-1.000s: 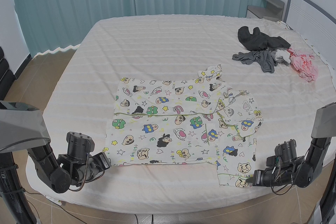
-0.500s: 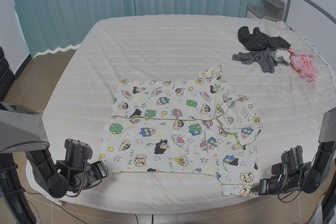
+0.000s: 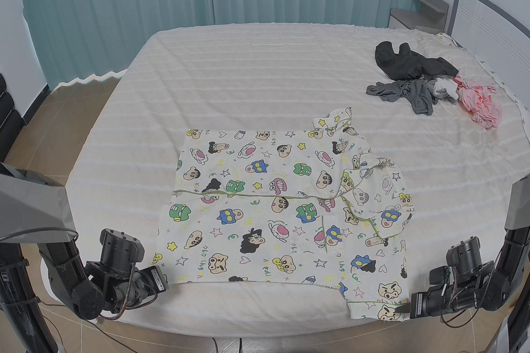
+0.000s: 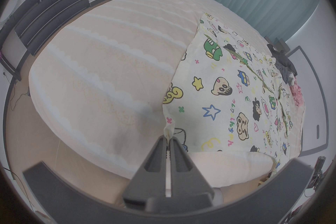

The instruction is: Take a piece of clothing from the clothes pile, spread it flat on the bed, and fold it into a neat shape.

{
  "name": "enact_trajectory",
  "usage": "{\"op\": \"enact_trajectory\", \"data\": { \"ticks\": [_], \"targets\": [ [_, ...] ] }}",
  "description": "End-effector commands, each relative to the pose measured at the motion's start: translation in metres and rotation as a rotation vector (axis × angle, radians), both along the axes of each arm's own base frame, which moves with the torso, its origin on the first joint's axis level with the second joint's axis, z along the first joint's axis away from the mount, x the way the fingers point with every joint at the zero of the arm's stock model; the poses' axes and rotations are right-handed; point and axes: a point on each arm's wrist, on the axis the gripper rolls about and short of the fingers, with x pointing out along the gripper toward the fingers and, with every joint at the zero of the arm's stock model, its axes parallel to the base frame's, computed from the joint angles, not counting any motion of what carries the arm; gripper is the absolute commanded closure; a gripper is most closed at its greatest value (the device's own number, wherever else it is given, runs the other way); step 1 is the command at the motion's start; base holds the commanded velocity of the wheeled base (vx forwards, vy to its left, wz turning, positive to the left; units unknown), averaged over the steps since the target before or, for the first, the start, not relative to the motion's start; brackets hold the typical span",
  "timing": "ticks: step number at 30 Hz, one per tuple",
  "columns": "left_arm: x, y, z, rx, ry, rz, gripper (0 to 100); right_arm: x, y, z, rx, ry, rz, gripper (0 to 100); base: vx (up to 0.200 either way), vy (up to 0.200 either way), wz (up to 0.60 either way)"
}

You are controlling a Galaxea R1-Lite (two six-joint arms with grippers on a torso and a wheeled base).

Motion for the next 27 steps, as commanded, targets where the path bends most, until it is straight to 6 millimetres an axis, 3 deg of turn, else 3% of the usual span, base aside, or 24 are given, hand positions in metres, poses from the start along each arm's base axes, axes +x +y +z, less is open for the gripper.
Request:
{"op": "enact_trajectory", "data": {
  "ticks": [1,27],
  "targets": [
    [-0.009,0.001,-0.003,0.011,0.035,-0.007,100,-0.005,-0.001,0.000,0.005,0.018,0.003,100,0.000,0.000,0.00],
    [-0.034,0.007,-0.009,0.038,0.129,-0.072,100,-0.028,0.003,0.013,-0.012,0.097,0.095,100,0.000,0.000,0.00]
  ]
}}
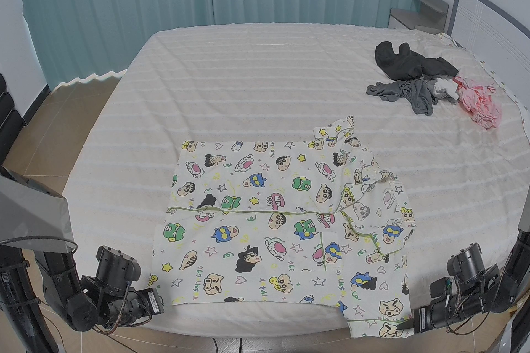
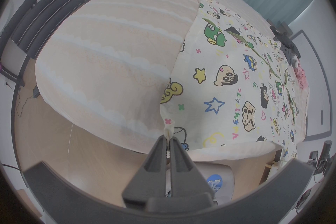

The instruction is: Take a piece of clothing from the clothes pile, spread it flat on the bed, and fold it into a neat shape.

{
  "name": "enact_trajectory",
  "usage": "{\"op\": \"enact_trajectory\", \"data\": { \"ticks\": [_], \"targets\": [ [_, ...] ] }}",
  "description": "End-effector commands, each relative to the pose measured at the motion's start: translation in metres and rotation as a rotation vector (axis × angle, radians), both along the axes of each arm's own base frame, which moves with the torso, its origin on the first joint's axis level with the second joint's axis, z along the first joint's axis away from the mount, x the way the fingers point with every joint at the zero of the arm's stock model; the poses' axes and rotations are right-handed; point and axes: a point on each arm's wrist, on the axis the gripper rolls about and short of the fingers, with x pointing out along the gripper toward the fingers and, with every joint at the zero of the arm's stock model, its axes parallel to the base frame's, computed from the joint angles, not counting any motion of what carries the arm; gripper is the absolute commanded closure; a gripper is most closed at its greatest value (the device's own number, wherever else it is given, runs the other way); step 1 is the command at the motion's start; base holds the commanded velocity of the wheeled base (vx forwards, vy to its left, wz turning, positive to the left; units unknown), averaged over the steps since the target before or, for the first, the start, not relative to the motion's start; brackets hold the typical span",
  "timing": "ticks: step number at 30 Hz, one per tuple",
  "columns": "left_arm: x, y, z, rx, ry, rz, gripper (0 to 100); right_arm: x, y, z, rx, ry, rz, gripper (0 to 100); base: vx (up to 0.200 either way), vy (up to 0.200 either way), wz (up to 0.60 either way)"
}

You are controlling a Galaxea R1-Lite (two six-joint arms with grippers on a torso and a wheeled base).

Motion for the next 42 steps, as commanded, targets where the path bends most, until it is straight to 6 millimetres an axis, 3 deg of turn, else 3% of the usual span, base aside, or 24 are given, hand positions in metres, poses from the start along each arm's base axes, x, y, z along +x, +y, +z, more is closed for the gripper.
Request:
{"op": "enact_trajectory", "data": {
  "ticks": [1,5,13,26,42],
  "targets": [
    [0.001,0.000,0.001,-0.001,-0.007,0.002,100,-0.004,-0.001,0.005,0.021,-0.023,0.007,100,0.000,0.000,0.00],
    [0.011,-0.001,0.008,-0.020,-0.067,0.008,100,-0.002,-0.001,0.016,0.087,-0.094,0.006,100,0.000,0.000,0.00],
    [0.042,-0.009,0.035,-0.082,-0.246,0.038,100,0.024,-0.008,0.046,0.155,-0.285,-0.106,100,0.000,0.000,0.00],
    [0.113,-0.012,0.077,-0.108,-0.430,0.119,100,0.080,-0.008,0.087,0.257,-0.471,-0.231,100,0.000,0.000,0.00],
    [0.205,-0.024,0.057,-0.139,-0.423,0.188,100,0.147,-0.004,0.079,0.273,-0.500,-0.266,100,0.000,0.000,0.00]
  ]
}}
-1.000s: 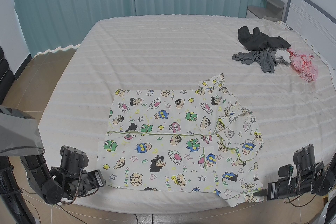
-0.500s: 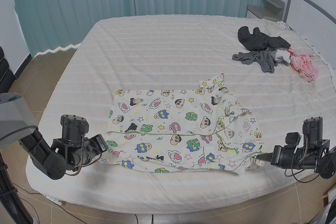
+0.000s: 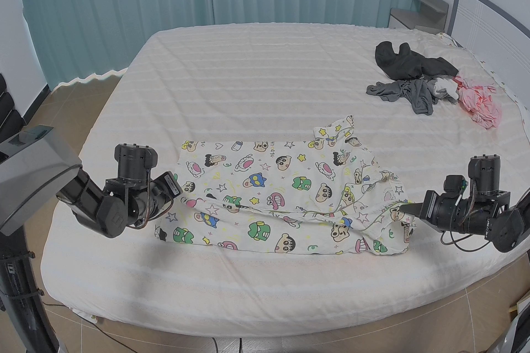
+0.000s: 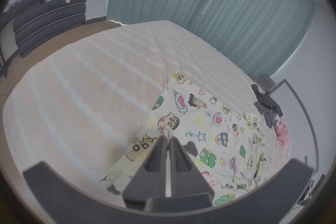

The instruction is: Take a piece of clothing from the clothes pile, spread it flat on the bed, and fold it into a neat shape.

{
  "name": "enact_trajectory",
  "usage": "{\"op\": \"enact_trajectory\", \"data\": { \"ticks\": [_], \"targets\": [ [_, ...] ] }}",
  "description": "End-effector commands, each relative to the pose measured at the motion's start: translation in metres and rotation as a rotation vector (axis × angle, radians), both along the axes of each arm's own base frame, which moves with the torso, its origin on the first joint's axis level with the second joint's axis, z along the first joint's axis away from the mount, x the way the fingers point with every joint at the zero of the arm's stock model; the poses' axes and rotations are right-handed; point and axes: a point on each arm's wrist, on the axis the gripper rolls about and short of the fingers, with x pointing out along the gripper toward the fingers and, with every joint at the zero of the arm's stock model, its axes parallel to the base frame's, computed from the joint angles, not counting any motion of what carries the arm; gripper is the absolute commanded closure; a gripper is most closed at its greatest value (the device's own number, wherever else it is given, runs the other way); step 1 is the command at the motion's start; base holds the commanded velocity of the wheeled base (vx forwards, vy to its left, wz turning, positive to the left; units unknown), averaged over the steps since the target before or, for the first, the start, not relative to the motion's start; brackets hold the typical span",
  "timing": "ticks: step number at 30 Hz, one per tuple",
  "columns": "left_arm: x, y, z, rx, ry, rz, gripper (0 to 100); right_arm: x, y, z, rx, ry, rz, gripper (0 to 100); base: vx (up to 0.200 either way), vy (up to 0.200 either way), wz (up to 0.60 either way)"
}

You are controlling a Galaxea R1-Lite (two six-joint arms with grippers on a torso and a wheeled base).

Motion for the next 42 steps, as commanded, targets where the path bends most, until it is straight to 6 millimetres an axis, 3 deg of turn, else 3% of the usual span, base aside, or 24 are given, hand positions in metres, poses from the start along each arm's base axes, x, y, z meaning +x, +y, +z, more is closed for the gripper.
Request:
{"op": "enact_trajectory", "data": {
  "ticks": [1,8,14,15,21,31,32,40,42],
  "targets": [
    [0.033,-0.003,-0.022,-0.032,0.040,0.038,100,0.028,0.003,-0.015,0.003,0.028,-0.006,100,0.000,0.000,0.00],
    [0.055,0.001,-0.028,-0.061,0.046,0.075,100,0.046,0.002,-0.021,0.003,0.023,-0.019,100,0.000,0.000,0.00],
    [0.059,0.003,-0.029,-0.066,0.049,0.077,100,0.052,0.001,-0.020,0.006,0.013,-0.026,100,0.000,0.000,0.00],
    [0.059,0.003,-0.028,-0.065,0.044,0.076,0,0.052,0.001,-0.020,0.007,0.013,-0.027,100,0.000,0.000,0.00],
    [0.059,0.003,-0.023,-0.068,0.033,0.078,0,0.054,0.001,-0.018,0.017,-0.008,-0.033,100,0.000,0.000,0.00],
    [0.043,0.022,0.007,-0.080,-0.005,0.115,0,0.061,-0.003,-0.026,0.018,0.002,-0.051,100,0.000,0.000,0.00],
    [0.042,0.023,0.008,-0.081,-0.005,0.115,0,0.062,-0.003,-0.026,0.018,0.002,-0.051,0,0.000,0.000,0.00],
    [0.003,0.033,0.019,-0.174,0.044,0.135,0,0.067,-0.013,-0.025,0.091,0.034,-0.142,0,0.000,0.000,0.00],
    [-0.023,0.036,0.021,-0.231,0.089,0.102,0,0.061,-0.015,-0.017,0.132,0.040,-0.178,0,0.000,0.000,0.00]
  ]
}}
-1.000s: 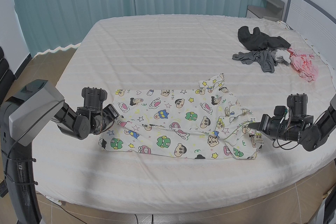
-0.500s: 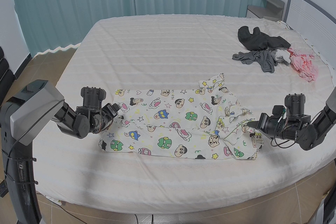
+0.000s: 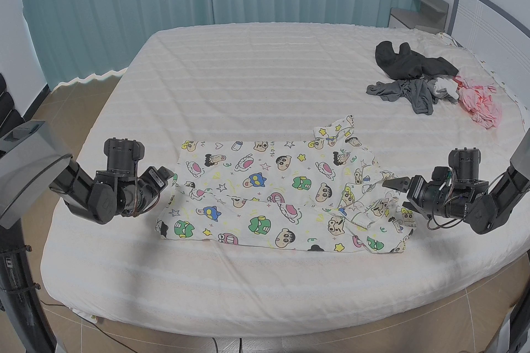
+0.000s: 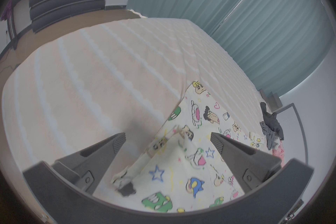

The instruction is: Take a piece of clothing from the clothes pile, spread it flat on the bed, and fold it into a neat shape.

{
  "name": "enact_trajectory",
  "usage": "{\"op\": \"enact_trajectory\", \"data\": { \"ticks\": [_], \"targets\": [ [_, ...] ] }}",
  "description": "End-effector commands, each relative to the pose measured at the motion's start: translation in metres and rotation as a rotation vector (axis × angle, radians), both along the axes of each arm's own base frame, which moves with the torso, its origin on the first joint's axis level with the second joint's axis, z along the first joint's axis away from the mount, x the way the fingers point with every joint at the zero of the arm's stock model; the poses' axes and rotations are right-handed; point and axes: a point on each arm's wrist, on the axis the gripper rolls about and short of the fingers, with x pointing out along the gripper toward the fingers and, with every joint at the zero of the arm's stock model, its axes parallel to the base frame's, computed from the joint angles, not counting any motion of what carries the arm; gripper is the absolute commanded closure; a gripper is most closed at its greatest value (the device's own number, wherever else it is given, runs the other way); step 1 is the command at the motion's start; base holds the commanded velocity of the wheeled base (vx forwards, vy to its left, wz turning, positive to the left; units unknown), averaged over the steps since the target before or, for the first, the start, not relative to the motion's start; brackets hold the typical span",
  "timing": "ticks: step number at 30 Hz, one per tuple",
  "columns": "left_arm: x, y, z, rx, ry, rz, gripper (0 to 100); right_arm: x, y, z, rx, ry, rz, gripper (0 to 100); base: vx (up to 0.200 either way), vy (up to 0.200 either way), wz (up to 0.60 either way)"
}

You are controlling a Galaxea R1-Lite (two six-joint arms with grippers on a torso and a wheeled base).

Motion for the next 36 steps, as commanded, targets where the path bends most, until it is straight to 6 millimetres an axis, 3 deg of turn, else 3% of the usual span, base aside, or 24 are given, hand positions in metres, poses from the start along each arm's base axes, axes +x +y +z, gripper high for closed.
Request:
{"op": "enact_trajectory", "data": {
  "ticks": [1,3,5,6,7,9,13,25,36],
  "targets": [
    [-0.048,0.008,0.022,-0.100,0.022,-0.028,0,-0.008,-0.005,0.013,0.073,0.008,-0.075,0,0.000,0.000,0.00],
    [-0.060,0.009,0.024,-0.132,0.036,-0.039,0,-0.013,-0.003,0.020,0.107,0.009,-0.099,0,0.000,0.000,0.00],
    [-0.085,0.010,0.029,-0.238,0.066,-0.078,0,-0.023,0.011,0.032,0.202,0.028,-0.131,0,0.000,0.000,0.00],
    [-0.085,0.010,0.029,-0.238,0.066,-0.078,0,-0.023,0.011,0.032,0.202,0.028,-0.131,0,0.000,0.000,0.00],
    [-0.102,0.010,0.034,-0.347,0.088,-0.109,0,-0.027,0.025,0.032,0.268,0.073,-0.158,0,0.000,0.000,0.00],
    [-0.113,0.010,0.035,-0.436,0.116,-0.133,0,-0.028,0.041,0.025,0.293,0.117,-0.172,0,0.000,0.000,0.00],
    [-0.127,0.010,0.023,-0.479,0.178,-0.145,0,-0.020,0.052,-0.003,0.253,0.186,-0.210,0,0.000,0.000,0.00],
    [-0.137,0.010,-0.002,-0.496,0.164,-0.169,0,-0.002,0.054,-0.042,0.201,0.212,-0.284,0,0.000,0.000,0.00],
    [-0.141,0.011,-0.006,-0.496,0.175,-0.168,0,0.004,0.056,-0.053,0.202,0.160,-0.273,0,0.000,0.000,0.00]
  ]
}}
